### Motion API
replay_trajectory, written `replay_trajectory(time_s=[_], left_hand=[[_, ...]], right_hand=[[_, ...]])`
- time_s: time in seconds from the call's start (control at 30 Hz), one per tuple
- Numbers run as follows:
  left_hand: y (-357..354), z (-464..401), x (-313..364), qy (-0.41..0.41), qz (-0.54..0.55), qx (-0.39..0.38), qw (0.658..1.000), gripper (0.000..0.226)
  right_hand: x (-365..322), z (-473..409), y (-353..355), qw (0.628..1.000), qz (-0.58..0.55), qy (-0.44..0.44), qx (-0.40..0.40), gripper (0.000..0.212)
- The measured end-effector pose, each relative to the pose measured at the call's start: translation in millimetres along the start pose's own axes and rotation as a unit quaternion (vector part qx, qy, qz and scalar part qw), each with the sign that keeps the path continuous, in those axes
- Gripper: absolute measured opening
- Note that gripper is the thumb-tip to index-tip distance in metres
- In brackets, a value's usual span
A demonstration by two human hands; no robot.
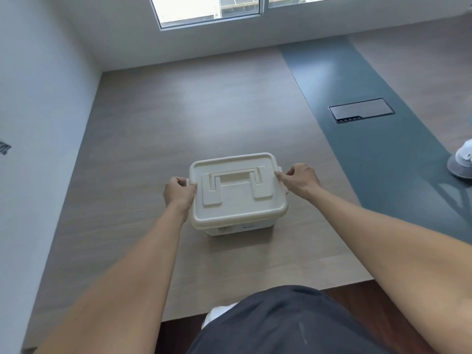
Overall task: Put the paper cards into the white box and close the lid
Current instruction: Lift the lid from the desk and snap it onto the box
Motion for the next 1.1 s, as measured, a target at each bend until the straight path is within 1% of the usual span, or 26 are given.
replay_trajectory(time_s=[0.1,0.23,0.33,0.37,0.43,0.5,0.57,0.67,0.77,0.83,0.9,0.97,1.03,1.1], left_hand=[[-0.4,3.6,-12.1,0.008,0.018,-0.007,1.0,0.019],[-4.3,7.4,-21.8,0.018,0.047,-0.026,0.998,0.021],[-6.7,7.8,-24.3,0.028,0.066,-0.037,0.997,0.024],[-9.3,7.8,-27.0,0.041,0.074,-0.046,0.995,0.025],[-19.3,10.9,-36.5,0.09,0.099,-0.078,0.988,0.033],[-28.5,17.4,-43.6,0.135,0.129,-0.109,0.976,0.04],[-31.9,19.3,-44.2,0.146,0.141,-0.126,0.971,0.043],[-34.1,19.7,-43.5,0.157,0.179,-0.122,0.964,0.044],[-36.7,25.0,-41.1,0.169,0.228,-0.111,0.952,0.04],[-33.7,25.5,-42.2,0.159,0.225,-0.1,0.956,0.035],[-23.2,19.5,-41.9,0.118,0.175,-0.077,0.974,0.028],[-12.4,13.1,-35.8,0.05,0.106,-0.052,0.992,0.023],[-7.4,12.1,-29.4,0.001,0.039,-0.034,0.999,0.019],[-4.8,13.1,-25.5,-0.029,-0.011,-0.013,0.999,0.026]], right_hand=[[0.4,-0.5,-6.3,1.0,0.018,0.01,-0.005,0.054],[2.3,-0.4,-8.1,1.0,-0.01,0.017,-0.006,0.044],[9.2,-4.0,-12.7,0.999,-0.041,-0.003,-0.021,0.041],[13.1,-6.8,-16.7,0.997,-0.064,-0.019,-0.036,0.041],[20.6,-8.9,-29.4,0.985,-0.133,-0.062,-0.093,0.046],[25.5,-6.2,-46.0,0.958,-0.202,-0.11,-0.169,0.054],[26.4,0.8,-57.3,0.93,-0.248,-0.145,-0.23,0.053],[28.1,4.3,-64.0,0.907,-0.284,-0.17,-0.261,0.047],[33.6,0.2,-65.8,0.901,-0.305,-0.186,-0.247,0.047],[38.4,-3.0,-62.5,0.908,-0.309,-0.181,-0.219,0.056],[39.1,-11.2,-51.2,0.934,-0.284,-0.14,-0.164,0.063],[29.5,-12.5,-35.9,0.964,-0.231,-0.071,-0.108,0.049],[18.0,-10.3,-26.3,0.983,-0.175,-0.012,-0.059,0.036],[10.6,-6.8,-22.9,0.991,-0.129,0.019,-0.012,0.038]])
Point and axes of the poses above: each hand's wrist, its own z-axis away from the middle knuckle, its own y-axis out of the back of the hand, x = y × z, the point moved 10 cm from there along -z, towards the middle knuckle, and after that the axes turned 8 degrees about -y, right-handed, at the moved point
